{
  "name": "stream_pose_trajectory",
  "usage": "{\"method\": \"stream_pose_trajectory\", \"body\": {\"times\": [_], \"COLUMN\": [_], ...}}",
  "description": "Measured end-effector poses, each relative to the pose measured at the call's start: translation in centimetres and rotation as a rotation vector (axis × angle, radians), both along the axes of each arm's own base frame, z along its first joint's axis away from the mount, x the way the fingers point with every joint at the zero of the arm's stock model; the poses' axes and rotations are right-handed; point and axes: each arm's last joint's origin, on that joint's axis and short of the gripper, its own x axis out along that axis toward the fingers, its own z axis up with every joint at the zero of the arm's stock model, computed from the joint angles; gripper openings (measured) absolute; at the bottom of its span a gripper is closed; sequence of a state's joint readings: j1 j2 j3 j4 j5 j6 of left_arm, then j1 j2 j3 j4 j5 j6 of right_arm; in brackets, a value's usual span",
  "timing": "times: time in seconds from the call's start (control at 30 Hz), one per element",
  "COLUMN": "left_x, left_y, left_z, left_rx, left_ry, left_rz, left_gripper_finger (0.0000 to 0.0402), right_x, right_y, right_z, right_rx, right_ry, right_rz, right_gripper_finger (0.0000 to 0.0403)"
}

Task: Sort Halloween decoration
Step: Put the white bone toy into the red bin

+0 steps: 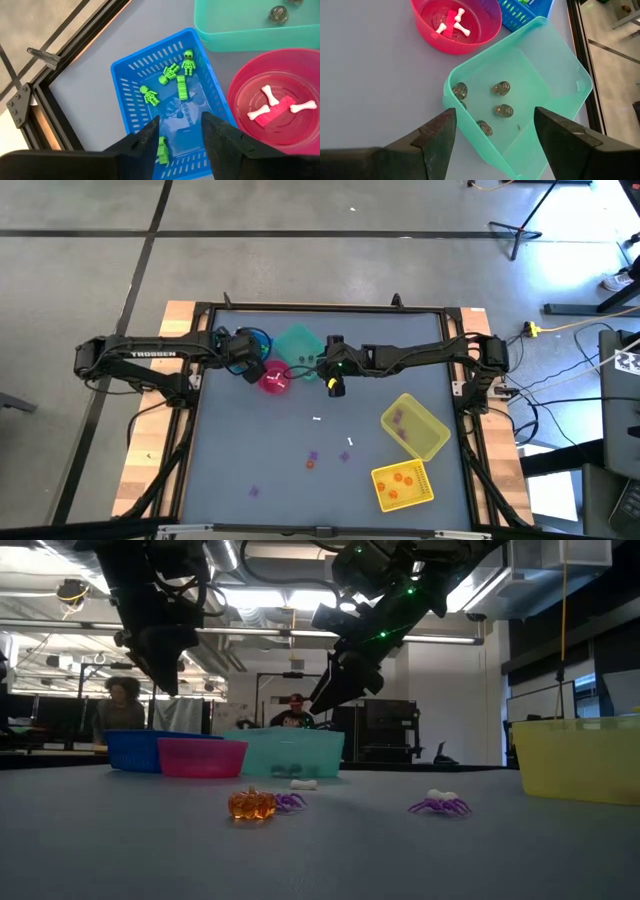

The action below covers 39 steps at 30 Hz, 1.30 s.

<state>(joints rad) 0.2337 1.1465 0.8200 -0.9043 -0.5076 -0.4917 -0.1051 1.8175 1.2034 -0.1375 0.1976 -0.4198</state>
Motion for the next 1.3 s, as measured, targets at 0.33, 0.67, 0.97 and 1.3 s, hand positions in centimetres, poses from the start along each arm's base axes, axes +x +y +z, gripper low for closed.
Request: {"method": "stream_pose_trajectory", "body": {"times": [0.33, 0.67, 0.97, 1.3], "left_x": [0.0, 0.2, 0.3, 0.5], "left_y": [0.0, 0.1, 0.1, 0.1], "left_z": [0.0, 0.1, 0.1, 0.2], "left_rx": [-0.004, 0.002, 0.004, 0.009], "left_ry": [-0.015, -0.041, -0.048, -0.066], "left_rz": [0.02, 0.021, 0.02, 0.02], "left_gripper_finger": [0.0132, 0.0132, 0.0132, 0.0132], "right_x": [-0.3, -0.1, -0.2, 1.3], "right_y": [0.6, 6.3, 10.0, 10.2], "right_z": [1.3, 5.0, 3.8, -1.7], "right_rx": [0.006, 0.111, 0.16, 0.234], "right_ry": [-0.035, -0.11, -0.081, 0.061], "right_rz": [0.003, 0.052, 0.103, 0.056], "right_gripper_finger": [0.0266, 0.0266, 0.0266, 0.0266]}}
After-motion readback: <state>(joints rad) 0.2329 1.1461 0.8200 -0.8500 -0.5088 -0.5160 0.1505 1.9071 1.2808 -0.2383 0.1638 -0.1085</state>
